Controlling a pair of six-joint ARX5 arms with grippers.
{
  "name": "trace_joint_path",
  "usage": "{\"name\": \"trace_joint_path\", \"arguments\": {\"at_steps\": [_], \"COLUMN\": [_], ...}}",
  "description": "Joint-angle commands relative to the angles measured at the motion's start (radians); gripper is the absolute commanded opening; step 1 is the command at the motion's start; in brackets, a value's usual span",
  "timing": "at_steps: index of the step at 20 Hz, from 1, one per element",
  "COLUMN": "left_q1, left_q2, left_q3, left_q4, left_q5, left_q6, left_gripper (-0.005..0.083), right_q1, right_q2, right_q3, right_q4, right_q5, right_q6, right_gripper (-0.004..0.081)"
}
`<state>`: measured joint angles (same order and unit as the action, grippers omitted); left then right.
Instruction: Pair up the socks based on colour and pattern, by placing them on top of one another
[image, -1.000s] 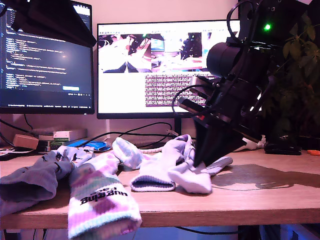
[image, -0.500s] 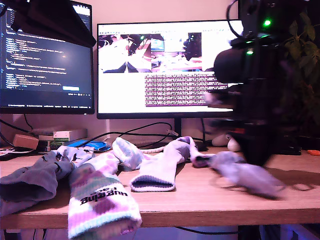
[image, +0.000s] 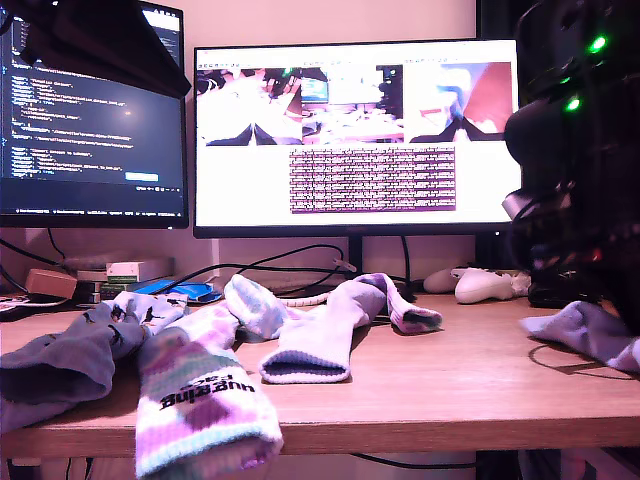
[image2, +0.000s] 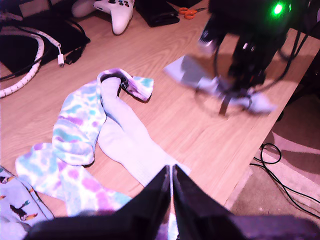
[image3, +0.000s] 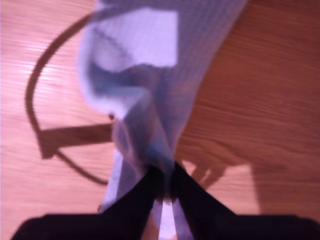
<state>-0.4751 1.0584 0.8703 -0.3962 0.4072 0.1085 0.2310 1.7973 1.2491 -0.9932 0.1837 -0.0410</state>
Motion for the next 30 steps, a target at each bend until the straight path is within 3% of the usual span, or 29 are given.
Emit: {"name": "trace_joint_path", "arguments": {"at_steps": [1,4,7,10,12,14,17,18,25,27,30], "left_q1": [0.002,0.002,0.002,0.002,0.002,0.002,0.002,0.002,-0.059,-0.083,-0.093], "left_q2": [0.010,0.012,0.018,0.027,0.029,0.033,0.035,0.038,0.122,0.137,0.146], "left_q3": [-0.016,-0.016,-0.016,-0.016,-0.016,-0.016,-0.016,-0.016,-0.016,-0.016,-0.016], "left_q4": [0.008,0.006,0.000,-0.008,-0.016,-0.017,-0.018,-0.015,0.089,0.101,0.114], "left_q5": [-0.008,-0.017,-0.017,-0.016,-0.016,-0.017,-0.015,-0.012,0.053,0.052,0.051], "left_q6": [0.005,0.005,0.004,0.004,0.004,0.004,0.003,0.001,-0.006,-0.006,-0.006], "left_gripper": [-0.0020,-0.0020,-0.0020,-0.0020,-0.0020,-0.0020,-0.0020,-0.0020,-0.0020,-0.0020,-0.0020], "right_q1": [0.020,0.056,0.083,0.083,0.079,0.065,0.040,0.032,-0.053,-0.085,-0.106], "right_q2": [-0.034,-0.037,-0.037,-0.037,-0.037,-0.037,-0.037,-0.037,-0.033,-0.026,-0.007], "right_q3": [0.005,0.054,0.101,0.124,0.133,0.134,0.134,0.134,0.123,0.123,0.110], "right_q4": [-0.014,-0.069,-0.092,-0.114,-0.119,-0.080,-0.009,0.009,0.145,0.127,0.111], "right_q5": [-0.044,-0.128,-0.124,-0.078,-0.072,-0.068,-0.090,-0.109,-0.185,-0.259,-0.266], "right_q6": [-0.002,-0.001,-0.002,-0.002,-0.002,-0.002,-0.002,-0.002,-0.001,0.002,0.015], "right_gripper": [-0.0011,0.0032,0.0110,0.0270,0.0327,0.0289,0.0026,-0.0010,-0.0011,-0.0011,-0.0011]}}
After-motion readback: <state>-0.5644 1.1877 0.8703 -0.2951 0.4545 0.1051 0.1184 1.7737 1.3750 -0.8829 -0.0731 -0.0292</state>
